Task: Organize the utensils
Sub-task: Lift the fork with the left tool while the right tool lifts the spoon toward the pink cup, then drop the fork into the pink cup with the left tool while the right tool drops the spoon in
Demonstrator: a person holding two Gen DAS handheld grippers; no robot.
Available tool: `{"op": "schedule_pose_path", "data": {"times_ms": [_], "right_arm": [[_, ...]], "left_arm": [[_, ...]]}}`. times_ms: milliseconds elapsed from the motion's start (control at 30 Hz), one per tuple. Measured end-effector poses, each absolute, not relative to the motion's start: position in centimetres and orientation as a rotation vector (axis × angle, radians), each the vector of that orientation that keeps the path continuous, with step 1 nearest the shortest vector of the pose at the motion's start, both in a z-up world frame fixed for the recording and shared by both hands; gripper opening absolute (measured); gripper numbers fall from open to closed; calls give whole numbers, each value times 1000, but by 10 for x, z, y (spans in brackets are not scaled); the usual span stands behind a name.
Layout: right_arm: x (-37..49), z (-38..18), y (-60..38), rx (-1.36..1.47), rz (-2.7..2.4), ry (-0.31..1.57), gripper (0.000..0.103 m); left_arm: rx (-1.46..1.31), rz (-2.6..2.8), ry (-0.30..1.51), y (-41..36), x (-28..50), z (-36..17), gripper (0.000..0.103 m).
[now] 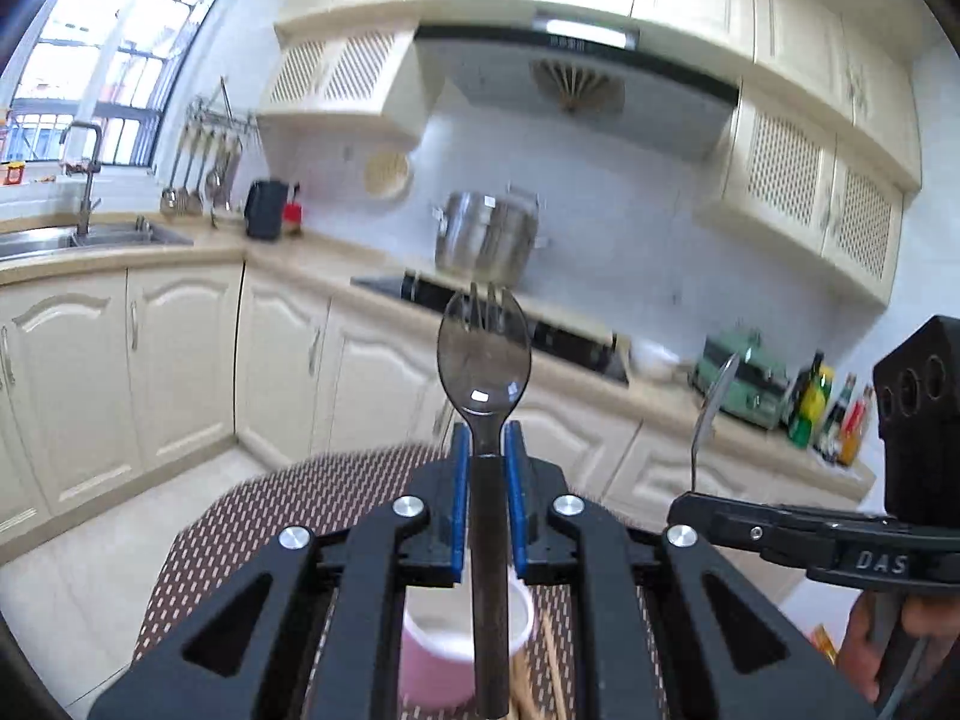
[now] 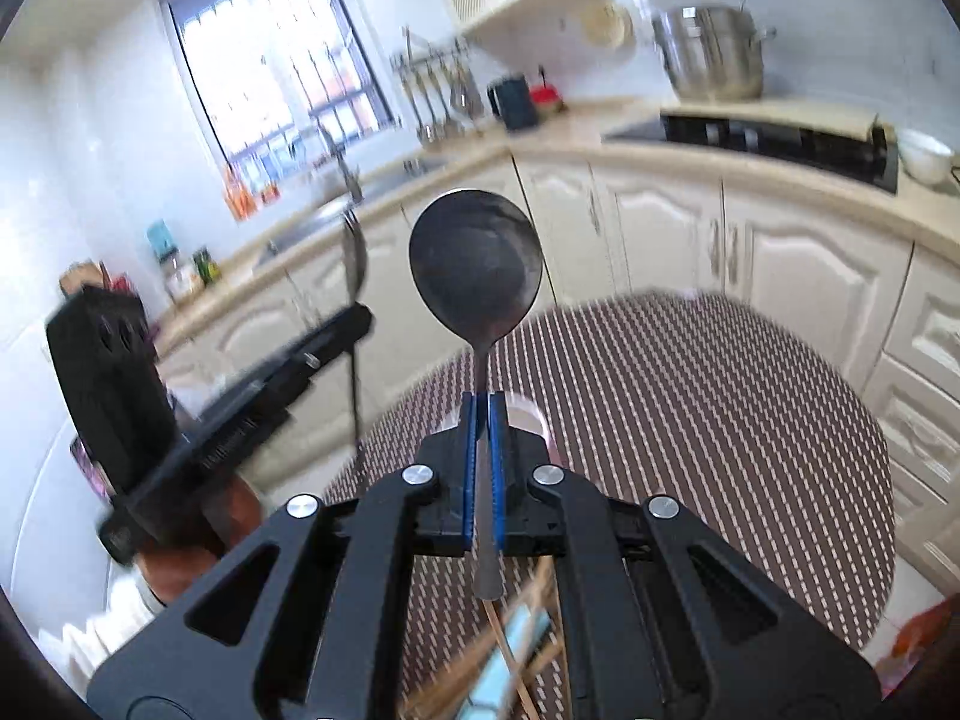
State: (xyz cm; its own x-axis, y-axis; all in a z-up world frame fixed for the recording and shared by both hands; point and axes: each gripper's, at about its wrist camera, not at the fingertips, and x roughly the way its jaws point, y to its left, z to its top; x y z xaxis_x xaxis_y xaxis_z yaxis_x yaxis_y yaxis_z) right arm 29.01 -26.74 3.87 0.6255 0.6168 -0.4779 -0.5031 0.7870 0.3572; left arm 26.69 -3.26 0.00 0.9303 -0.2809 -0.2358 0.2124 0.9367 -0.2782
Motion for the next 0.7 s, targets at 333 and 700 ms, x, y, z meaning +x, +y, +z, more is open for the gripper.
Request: {"op": "schedule_pose_path", "data": {"times_ms": [333,700], "right_arm": [[313,35,-246,249,599,514,5],[316,-6,-225,175,562,542,5]], "left_arm": [[-296,-220,159,-38,301,-41,11],[-276,-213,209,-38,303,-77,11]]}}
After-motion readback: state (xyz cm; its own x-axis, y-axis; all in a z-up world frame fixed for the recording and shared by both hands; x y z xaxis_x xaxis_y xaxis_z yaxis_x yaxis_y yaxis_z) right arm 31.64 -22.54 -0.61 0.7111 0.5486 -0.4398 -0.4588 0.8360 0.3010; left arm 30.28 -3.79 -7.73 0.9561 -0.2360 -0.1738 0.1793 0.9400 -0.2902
